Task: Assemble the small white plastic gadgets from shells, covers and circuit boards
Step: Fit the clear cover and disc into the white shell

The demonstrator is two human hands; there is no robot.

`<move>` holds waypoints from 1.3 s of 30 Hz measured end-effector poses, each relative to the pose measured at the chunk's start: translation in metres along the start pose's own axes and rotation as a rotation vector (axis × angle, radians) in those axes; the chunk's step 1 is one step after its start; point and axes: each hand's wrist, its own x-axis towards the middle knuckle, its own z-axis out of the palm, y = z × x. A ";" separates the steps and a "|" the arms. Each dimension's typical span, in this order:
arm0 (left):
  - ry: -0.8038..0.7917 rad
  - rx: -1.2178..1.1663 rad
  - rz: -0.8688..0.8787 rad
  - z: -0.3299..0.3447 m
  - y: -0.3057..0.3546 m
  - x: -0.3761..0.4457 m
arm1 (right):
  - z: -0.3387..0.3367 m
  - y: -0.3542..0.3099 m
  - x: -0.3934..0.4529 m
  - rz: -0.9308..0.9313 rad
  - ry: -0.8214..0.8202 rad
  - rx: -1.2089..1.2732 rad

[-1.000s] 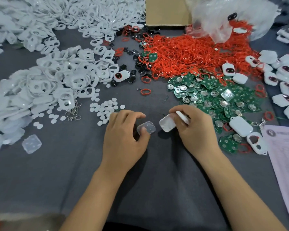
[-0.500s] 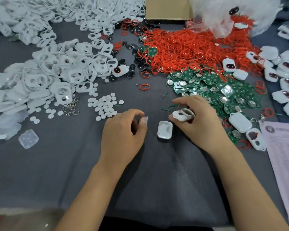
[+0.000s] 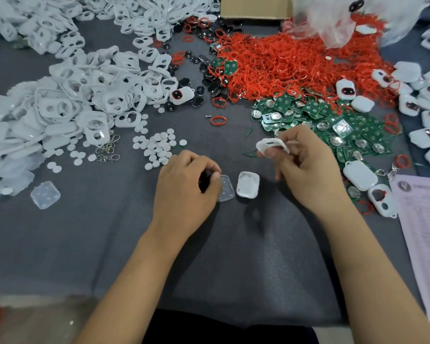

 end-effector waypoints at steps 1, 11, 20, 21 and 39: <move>0.002 -0.003 0.005 0.000 -0.001 0.000 | -0.003 0.000 0.001 0.007 -0.002 0.018; -0.235 -0.075 0.356 -0.006 0.004 -0.005 | -0.024 0.000 0.000 0.071 -0.235 0.227; -0.198 -0.096 0.340 -0.002 0.003 -0.004 | -0.025 -0.011 -0.004 0.079 -0.257 0.486; -0.206 -0.091 0.344 -0.002 0.003 -0.004 | -0.025 -0.010 -0.003 0.103 -0.245 0.486; -0.065 -0.096 0.115 -0.003 0.004 -0.002 | -0.016 -0.003 -0.003 0.119 -0.209 0.065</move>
